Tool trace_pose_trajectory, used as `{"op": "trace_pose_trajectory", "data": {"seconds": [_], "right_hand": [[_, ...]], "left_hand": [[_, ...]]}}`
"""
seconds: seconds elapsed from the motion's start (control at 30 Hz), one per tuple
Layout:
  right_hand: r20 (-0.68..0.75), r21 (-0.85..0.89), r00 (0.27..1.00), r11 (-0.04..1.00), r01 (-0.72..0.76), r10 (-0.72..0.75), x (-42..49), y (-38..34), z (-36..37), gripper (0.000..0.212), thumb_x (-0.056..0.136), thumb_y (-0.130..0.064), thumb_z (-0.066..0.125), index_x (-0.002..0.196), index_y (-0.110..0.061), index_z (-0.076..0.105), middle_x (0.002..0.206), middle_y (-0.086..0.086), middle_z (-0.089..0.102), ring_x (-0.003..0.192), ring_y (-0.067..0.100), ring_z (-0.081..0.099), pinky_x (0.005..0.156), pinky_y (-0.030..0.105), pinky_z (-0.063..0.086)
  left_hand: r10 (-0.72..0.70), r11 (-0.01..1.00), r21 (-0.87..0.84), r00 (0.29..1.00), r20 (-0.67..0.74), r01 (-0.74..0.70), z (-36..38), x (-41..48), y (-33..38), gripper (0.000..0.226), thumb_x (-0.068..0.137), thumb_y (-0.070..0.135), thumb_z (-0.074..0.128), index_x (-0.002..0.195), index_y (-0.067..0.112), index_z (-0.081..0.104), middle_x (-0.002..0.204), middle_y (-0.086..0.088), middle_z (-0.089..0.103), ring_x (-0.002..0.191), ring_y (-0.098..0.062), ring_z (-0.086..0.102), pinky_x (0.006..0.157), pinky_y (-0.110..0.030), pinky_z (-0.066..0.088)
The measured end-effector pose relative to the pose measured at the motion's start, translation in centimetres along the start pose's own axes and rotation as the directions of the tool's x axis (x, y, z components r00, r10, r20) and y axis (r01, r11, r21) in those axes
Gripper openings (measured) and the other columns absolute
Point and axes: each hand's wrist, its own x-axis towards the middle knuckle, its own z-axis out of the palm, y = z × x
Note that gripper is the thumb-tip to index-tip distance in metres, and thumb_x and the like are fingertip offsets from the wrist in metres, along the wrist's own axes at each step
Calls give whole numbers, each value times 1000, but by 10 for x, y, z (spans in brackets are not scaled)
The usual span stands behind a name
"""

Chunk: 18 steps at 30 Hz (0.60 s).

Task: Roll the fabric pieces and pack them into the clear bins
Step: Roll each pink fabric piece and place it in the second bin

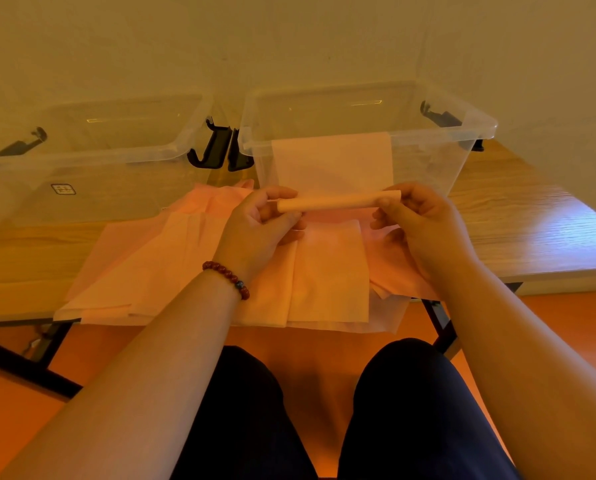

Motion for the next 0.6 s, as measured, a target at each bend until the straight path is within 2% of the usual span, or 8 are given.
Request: {"op": "trace_pose_trajectory", "data": {"seconds": [0.1,0.17,0.23,0.33,0.4,0.5,0.6], "right_hand": [[24,-3,1000,1000,7,-7,1,0,0,10,93,-16,63,98,-25,65,83,-5,71,77,13,68,63,31,52],[59,16,998,1000,10,-11,1,0,-1,27,90,-9,66,106,-30,62,95,-3,71,78,14,69,60,29,53],[65,12,998,1000,13,-14,1,-1,-1,32,89,-6,66,107,-32,62,94,-3,71,77,15,68,59,28,53],[54,14,998,1000,14,-14,0,0,-2,18,92,-11,64,99,-27,64,76,-4,69,73,15,65,60,31,50],[43,16,999,1000,18,-18,0,1,-1,12,92,-14,63,95,-26,65,71,-4,67,71,15,64,60,32,49],[34,10,999,1000,17,-17,0,1,-1,7,92,-18,64,92,-25,65,70,-4,67,71,14,64,63,33,50],[30,-21,999,1000,23,-22,1,2,-1,5,92,-19,64,94,-23,66,78,-5,69,77,14,67,65,34,51]], "left_hand": [[-2,1000,18,1000,-14,2,0,0,-1,14,91,11,60,99,22,62,87,0,70,74,-7,68,66,-22,56],[-1,1000,26,1000,-15,1,0,1,-1,9,92,13,59,99,19,63,84,0,70,71,-7,68,64,-21,55],[-4,999,33,1000,-22,5,0,1,-2,7,93,16,59,98,17,63,80,1,70,69,-7,68,62,-21,54],[-11,1000,26,1000,-29,11,-1,1,-2,5,93,18,59,96,18,64,78,1,71,69,-10,68,61,-22,55],[-7,1000,18,1000,-8,7,-1,1,-1,9,92,16,61,100,20,63,84,0,71,72,-10,68,63,-24,56],[-1,1000,28,1000,9,1,-1,0,0,20,89,11,63,101,27,62,96,-2,69,75,-8,69,63,-22,55],[17,998,55,1000,7,-17,-1,-1,0,12,90,13,63,97,22,65,88,-2,70,72,-8,67,65,-24,57]]}}
